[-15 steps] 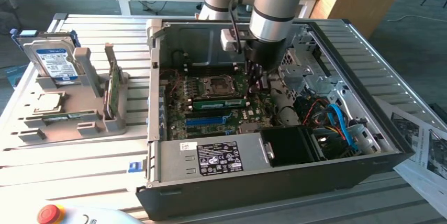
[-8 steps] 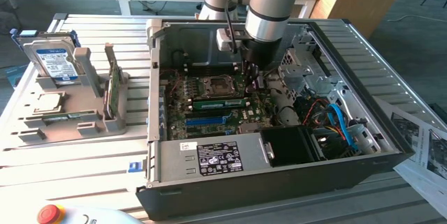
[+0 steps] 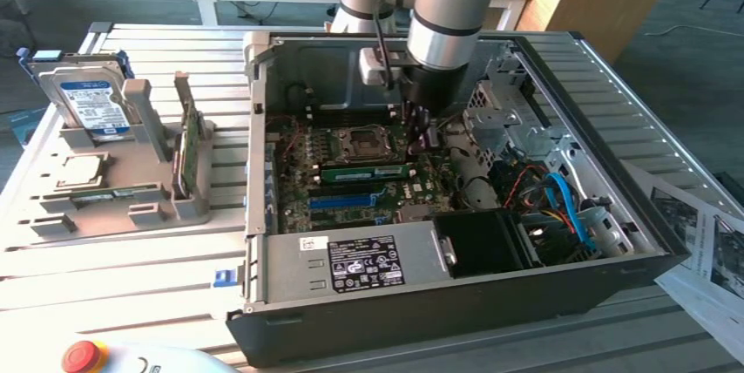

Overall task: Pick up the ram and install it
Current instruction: 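Press down the ram until it locks into place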

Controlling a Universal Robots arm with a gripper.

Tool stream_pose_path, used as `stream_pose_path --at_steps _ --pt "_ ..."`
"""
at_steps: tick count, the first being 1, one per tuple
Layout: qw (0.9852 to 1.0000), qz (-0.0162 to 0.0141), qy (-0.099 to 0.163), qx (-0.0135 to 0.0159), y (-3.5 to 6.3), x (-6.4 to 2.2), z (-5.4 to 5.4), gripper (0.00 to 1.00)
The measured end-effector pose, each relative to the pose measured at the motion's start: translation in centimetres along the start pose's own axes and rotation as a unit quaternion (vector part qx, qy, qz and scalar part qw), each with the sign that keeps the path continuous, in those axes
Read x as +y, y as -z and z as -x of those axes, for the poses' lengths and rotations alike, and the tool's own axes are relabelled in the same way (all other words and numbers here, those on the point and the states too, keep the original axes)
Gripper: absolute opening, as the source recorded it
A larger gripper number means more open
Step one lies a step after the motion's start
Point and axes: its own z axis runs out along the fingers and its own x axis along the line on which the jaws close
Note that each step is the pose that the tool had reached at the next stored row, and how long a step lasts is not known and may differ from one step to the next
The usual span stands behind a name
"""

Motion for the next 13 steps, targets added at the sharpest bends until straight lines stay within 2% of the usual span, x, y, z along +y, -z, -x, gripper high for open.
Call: stream_pose_path --at_steps 13 --pt "1.0000 0.0000 0.000 0.0001 -0.40 0.06 -0.01 0.10"
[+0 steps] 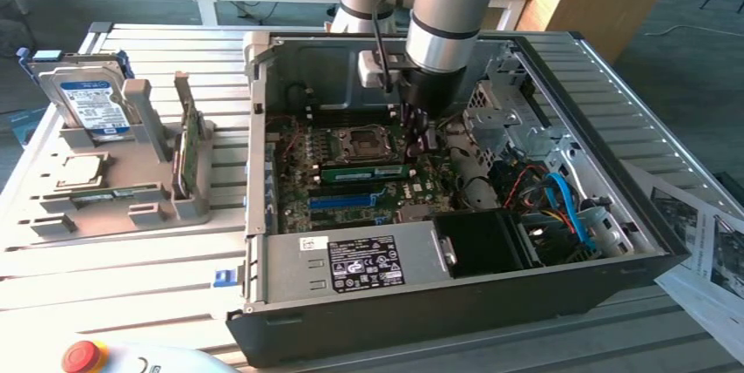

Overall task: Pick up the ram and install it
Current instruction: 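Press down the ram until it locks into place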

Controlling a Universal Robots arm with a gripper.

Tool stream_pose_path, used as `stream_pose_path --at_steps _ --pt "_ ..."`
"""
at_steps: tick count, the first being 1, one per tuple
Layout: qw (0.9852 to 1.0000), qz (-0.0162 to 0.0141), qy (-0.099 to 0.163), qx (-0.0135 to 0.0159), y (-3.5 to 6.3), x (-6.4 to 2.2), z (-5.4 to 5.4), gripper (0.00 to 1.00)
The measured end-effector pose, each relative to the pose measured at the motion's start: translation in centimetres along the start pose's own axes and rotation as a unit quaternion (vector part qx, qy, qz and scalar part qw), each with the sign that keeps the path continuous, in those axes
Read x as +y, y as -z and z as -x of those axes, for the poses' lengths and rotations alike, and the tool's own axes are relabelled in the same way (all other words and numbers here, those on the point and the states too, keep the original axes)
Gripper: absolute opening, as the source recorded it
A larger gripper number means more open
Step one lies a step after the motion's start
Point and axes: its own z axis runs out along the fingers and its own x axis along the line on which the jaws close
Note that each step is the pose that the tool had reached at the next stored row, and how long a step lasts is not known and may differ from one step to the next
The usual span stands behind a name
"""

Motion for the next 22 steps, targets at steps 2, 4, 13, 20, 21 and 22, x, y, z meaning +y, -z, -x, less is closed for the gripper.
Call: stream_pose_path --at_steps 2,4,13,20,21,22 --pt "1.0000 0.0000 0.000 0.0000 -0.10 0.00 0.00 0.10" --pt "1.0000 0.0000 0.000 0.0001 -0.13 0.00 0.00 0.10" --pt "1.0000 0.0000 0.000 0.0000 -0.33 0.00 0.01 0.10" --pt "1.0000 0.0000 0.000 0.0001 -0.58 0.00 0.01 0.10" --pt "1.0000 0.0000 0.000 0.0001 -0.58 0.00 0.01 0.10" --pt "1.0000 0.0000 0.000 0.0001 -0.58 0.00 0.01 0.10"
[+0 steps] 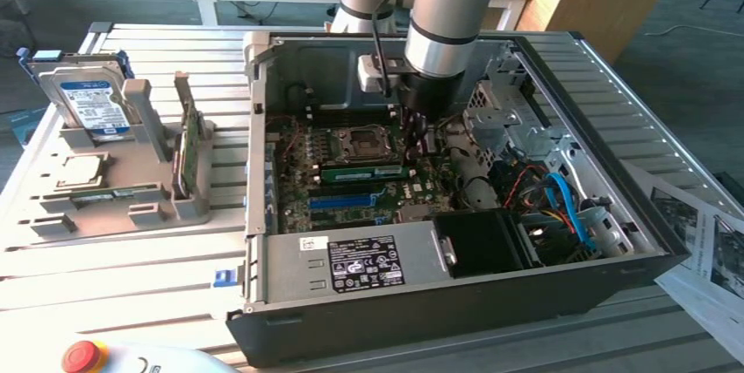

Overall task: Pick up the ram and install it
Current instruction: 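Press down the ram until it locks into place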

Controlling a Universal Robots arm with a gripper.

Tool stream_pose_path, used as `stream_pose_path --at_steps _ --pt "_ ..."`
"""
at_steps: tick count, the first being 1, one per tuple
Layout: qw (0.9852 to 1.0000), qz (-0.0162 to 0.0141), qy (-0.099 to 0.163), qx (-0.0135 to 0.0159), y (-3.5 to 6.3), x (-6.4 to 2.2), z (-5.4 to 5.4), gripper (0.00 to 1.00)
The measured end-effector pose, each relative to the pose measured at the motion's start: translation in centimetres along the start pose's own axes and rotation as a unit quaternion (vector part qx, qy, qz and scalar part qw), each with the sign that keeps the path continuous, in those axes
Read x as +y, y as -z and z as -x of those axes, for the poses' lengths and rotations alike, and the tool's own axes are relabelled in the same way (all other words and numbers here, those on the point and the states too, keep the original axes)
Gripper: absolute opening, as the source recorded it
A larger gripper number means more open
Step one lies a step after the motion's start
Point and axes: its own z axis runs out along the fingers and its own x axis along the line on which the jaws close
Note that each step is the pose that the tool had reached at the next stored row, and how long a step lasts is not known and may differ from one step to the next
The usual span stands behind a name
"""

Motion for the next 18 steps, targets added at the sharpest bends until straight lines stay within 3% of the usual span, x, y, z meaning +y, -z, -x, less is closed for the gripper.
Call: stream_pose_path --at_steps 18 --pt "1.0000 0.0000 0.000 0.0001 -0.25 0.00 0.01 0.10"
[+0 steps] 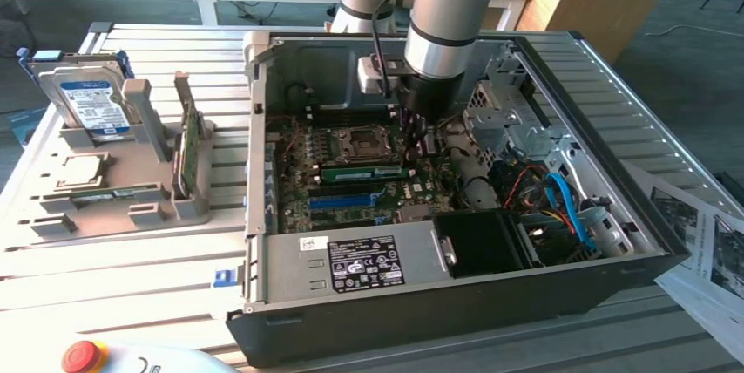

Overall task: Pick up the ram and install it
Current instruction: 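Press down the ram until it locks into place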

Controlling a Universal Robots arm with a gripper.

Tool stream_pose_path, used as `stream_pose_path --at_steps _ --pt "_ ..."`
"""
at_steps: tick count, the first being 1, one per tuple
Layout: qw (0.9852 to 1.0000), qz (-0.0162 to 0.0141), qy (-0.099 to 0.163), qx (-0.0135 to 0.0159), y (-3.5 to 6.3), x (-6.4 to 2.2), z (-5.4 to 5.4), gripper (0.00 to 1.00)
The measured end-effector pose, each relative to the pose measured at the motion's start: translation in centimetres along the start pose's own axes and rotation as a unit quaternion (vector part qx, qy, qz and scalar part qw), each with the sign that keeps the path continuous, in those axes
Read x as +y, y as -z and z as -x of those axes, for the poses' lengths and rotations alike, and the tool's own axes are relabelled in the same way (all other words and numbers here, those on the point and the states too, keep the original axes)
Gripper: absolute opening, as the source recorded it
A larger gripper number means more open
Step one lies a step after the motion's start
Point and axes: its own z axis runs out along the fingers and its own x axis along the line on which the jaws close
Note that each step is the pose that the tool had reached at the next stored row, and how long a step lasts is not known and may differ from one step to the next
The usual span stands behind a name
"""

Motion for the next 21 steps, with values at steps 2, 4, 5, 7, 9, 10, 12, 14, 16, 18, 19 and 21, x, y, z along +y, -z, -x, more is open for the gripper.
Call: stream_pose_path --at_steps 2,4,5,7,9,10,12,14,16,18,19,21 --pt "1.0000 0.0000 0.000 -0.0001 -0.01 0.00 0.00 0.10" --pt "1.0000 0.0000 0.000 -0.0001 -0.01 0.00 0.00 0.10" --pt "1.0000 0.0000 0.000 0.0000 -0.01 0.00 0.00 0.10" --pt "1.0000 0.0000 0.000 -0.0001 -0.03 0.00 0.00 0.10" --pt "1.0000 0.0000 0.000 -0.0001 -0.05 0.00 -0.01 0.10" --pt "1.0000 -0.0001 0.000 -0.0002 -0.07 0.00 -0.02 0.10" --pt "1.0000 -0.0001 0.000 -0.0001 -0.09 0.00 -0.03 0.10" --pt "1.0000 0.0000 0.000 -0.0001 -0.08 0.00 -0.04 0.10" --pt "1.0000 0.0000 0.000 -0.0001 -0.09 0.00 -0.04 0.10" --pt "1.0000 0.0000 0.000 0.0000 -0.11 0.00 -0.05 0.10" --pt "1.0000 0.0000 0.000 0.0001 -0.12 0.00 -0.05 0.10" --pt "1.0000 0.0000 0.000 0.0000 -0.15 0.00 -0.04 0.10"
